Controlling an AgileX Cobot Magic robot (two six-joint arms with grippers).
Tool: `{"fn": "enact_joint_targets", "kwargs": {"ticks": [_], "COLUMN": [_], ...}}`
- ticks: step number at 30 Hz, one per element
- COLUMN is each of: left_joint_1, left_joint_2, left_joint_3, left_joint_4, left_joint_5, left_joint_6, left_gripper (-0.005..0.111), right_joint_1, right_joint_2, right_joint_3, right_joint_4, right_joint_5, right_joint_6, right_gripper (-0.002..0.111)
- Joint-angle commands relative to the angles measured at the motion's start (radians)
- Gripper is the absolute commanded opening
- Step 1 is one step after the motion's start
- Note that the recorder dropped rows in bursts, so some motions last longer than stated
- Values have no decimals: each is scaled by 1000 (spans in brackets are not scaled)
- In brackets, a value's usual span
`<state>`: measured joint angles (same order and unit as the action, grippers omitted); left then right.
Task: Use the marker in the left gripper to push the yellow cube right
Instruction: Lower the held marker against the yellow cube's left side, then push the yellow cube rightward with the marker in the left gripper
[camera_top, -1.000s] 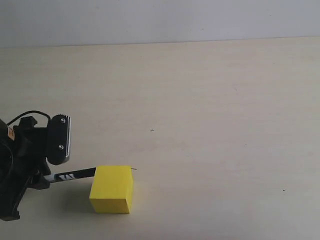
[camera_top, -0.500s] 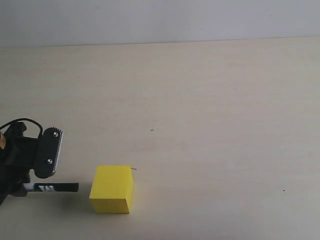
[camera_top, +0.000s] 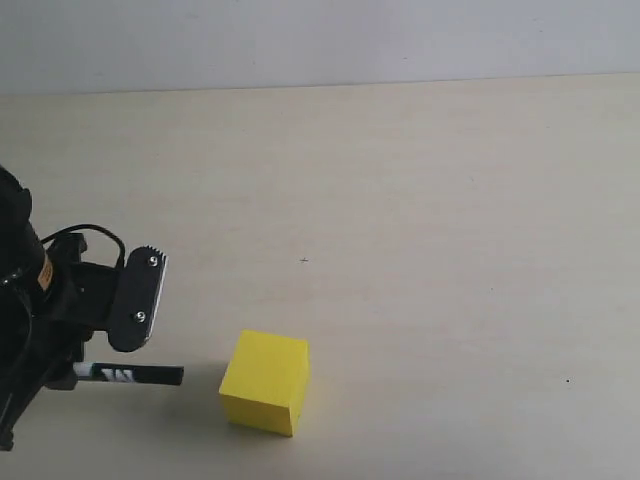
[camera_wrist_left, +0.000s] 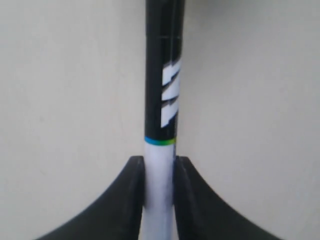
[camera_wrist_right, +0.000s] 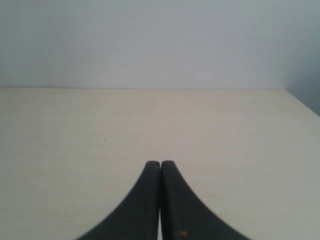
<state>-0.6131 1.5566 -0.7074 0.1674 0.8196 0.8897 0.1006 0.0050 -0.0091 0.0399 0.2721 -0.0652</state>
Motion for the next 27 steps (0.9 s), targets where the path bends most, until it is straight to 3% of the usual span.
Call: {"fn": "enact_joint_targets", "kwargs": {"ticks": [1, 7, 12, 20, 27], "left_joint_1": [5, -85, -198, -175, -175], "left_joint_2": [2, 7, 55, 78, 85], "left_joint_3": [-5, -14, -120, -176, -143], "left_joint_4": [7, -60, -77, -22, -13], "left_joint_5": [59, -56, -30, 146, 98], "left_joint_6": [-9, -9, -80, -127, -135], "left_gripper": [0, 0, 0, 0, 0], "right_joint_1": [-7, -7, -7, -7, -7], "right_joint_2": [-5, -5, -5, -5, -5], "right_joint_3": [4, 4, 4, 4, 4], "right_joint_4": [6, 6, 8, 8, 8], "right_joint_5": [-5, -5, -5, -5, -5], "right_joint_6": [-9, -9, -9, -9, -9], "right_gripper": [0, 0, 0, 0, 0]}}
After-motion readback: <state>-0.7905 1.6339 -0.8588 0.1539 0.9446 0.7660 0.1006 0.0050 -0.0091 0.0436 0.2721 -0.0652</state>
